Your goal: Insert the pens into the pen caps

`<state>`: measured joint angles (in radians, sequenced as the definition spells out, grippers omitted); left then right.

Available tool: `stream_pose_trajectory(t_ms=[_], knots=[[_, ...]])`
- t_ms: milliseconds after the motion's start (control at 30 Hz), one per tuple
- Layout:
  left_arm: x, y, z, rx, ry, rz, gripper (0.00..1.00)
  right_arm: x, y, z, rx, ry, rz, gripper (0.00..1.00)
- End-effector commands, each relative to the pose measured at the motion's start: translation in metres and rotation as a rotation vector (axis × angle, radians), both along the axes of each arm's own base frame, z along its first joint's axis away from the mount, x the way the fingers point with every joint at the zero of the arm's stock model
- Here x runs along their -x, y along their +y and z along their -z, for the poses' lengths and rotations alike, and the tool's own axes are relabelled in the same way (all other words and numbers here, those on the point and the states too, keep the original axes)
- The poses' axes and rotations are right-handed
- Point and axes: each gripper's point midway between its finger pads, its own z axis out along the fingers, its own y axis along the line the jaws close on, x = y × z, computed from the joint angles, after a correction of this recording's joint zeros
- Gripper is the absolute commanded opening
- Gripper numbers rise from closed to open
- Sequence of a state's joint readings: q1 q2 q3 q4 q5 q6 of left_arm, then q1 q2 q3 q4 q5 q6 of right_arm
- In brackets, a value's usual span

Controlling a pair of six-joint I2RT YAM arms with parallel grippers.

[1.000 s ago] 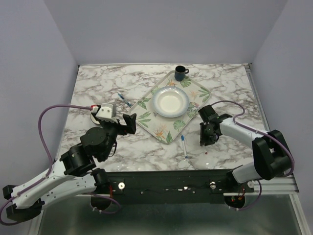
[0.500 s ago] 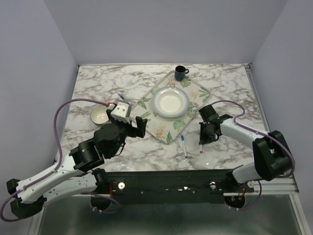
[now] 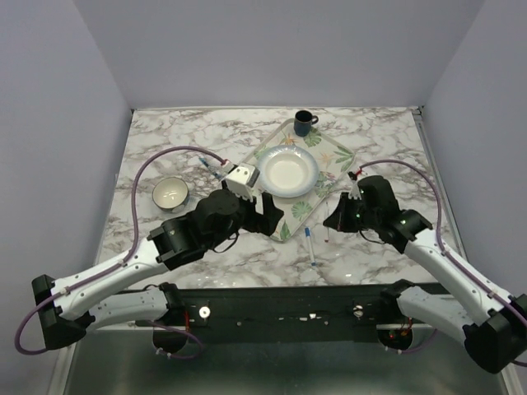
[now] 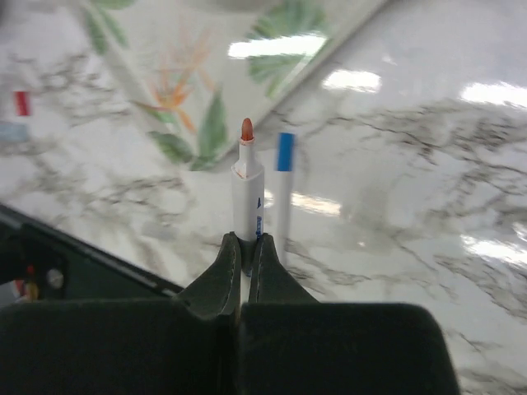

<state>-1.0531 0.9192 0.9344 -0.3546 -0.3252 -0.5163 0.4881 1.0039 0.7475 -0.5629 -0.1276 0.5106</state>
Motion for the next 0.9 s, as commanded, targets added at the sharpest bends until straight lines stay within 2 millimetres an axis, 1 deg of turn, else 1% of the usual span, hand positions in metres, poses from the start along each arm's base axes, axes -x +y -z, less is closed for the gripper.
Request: stream_pose_trajectory(t_ms=[0, 33, 67, 100, 133, 167, 200, 233, 267, 300, 367, 400, 433, 467, 500, 533, 600, 633, 700, 767, 800, 833, 867], knots=[[0.016, -0.044, -0.024, 0.159, 0.061, 0.163, 0.89, 0.02, 0.047, -0.06, -0.297, -0.15, -0.193, 0.01], [0.017, -0.051, -0.023, 0.167, 0.071, 0.185, 0.88, 0.028, 0.055, -0.068, -0.348, -0.158, -0.236, 0.01], [0.019, -0.056, -0.026, 0.187, 0.073, 0.206, 0.87, 0.03, 0.06, -0.086, -0.404, -0.222, -0.267, 0.01], [0.027, -0.066, -0.032, 0.223, 0.076, 0.272, 0.87, 0.034, 0.065, -0.092, -0.445, -0.225, -0.284, 0.01], [0.026, -0.072, -0.031, 0.224, 0.08, 0.28, 0.86, 0.045, 0.071, -0.092, -0.484, -0.216, -0.331, 0.01], [0.031, -0.077, -0.03, 0.229, 0.095, 0.316, 0.86, 0.047, 0.076, -0.107, -0.529, -0.269, -0.362, 0.01], [0.03, -0.08, -0.034, 0.237, 0.099, 0.321, 0.85, 0.052, 0.079, -0.11, -0.558, -0.268, -0.373, 0.01], [0.031, -0.085, -0.029, 0.227, 0.113, 0.338, 0.85, 0.058, 0.082, -0.109, -0.574, -0.265, -0.395, 0.01], [0.031, -0.087, -0.03, 0.229, 0.115, 0.346, 0.85, 0.059, 0.084, -0.115, -0.591, -0.288, -0.408, 0.01], [0.032, -0.09, -0.032, 0.239, 0.112, 0.355, 0.84, 0.061, 0.086, -0.116, -0.599, -0.291, -0.412, 0.01], [0.03, -0.095, -0.028, 0.235, 0.122, 0.357, 0.83, 0.066, 0.09, -0.121, -0.616, -0.299, -0.442, 0.01], [0.028, -0.096, -0.028, 0.232, 0.125, 0.351, 0.81, 0.067, 0.092, -0.122, -0.621, -0.301, -0.45, 0.01], [0.024, -0.098, -0.02, 0.212, 0.143, 0.334, 0.79, 0.07, 0.094, -0.123, -0.628, -0.294, -0.456, 0.01], [0.016, -0.096, -0.017, 0.196, 0.15, 0.284, 0.75, 0.071, 0.095, -0.125, -0.633, -0.297, -0.459, 0.01], [0.015, -0.095, -0.016, 0.171, 0.167, 0.269, 0.69, 0.073, 0.095, -0.126, -0.641, -0.293, -0.462, 0.01], [0.013, -0.097, -0.011, 0.15, 0.173, 0.266, 0.67, 0.075, 0.095, -0.129, -0.647, -0.302, -0.463, 0.01], [0.012, -0.098, -0.011, 0.136, 0.181, 0.264, 0.62, 0.075, 0.094, -0.127, -0.646, -0.305, -0.447, 0.01], [0.012, -0.098, -0.01, 0.136, 0.185, 0.262, 0.61, 0.074, 0.092, -0.13, -0.649, -0.321, -0.435, 0.01], [0.012, -0.098, -0.009, 0.138, 0.193, 0.259, 0.59, 0.073, 0.091, -0.129, -0.642, -0.32, -0.423, 0.01], [0.012, -0.099, -0.008, 0.141, 0.196, 0.258, 0.46, 0.073, 0.091, -0.128, -0.642, -0.322, -0.421, 0.01], [0.013, -0.1, -0.008, 0.147, 0.208, 0.263, 0.38, 0.073, 0.091, -0.127, -0.643, -0.319, -0.424, 0.01], [0.013, -0.101, -0.004, 0.143, 0.218, 0.259, 0.34, 0.074, 0.091, -0.123, -0.644, -0.307, -0.419, 0.01], [0.013, -0.102, -0.004, 0.147, 0.229, 0.253, 0.32, 0.073, 0.091, -0.129, -0.662, -0.332, -0.424, 0.01]])
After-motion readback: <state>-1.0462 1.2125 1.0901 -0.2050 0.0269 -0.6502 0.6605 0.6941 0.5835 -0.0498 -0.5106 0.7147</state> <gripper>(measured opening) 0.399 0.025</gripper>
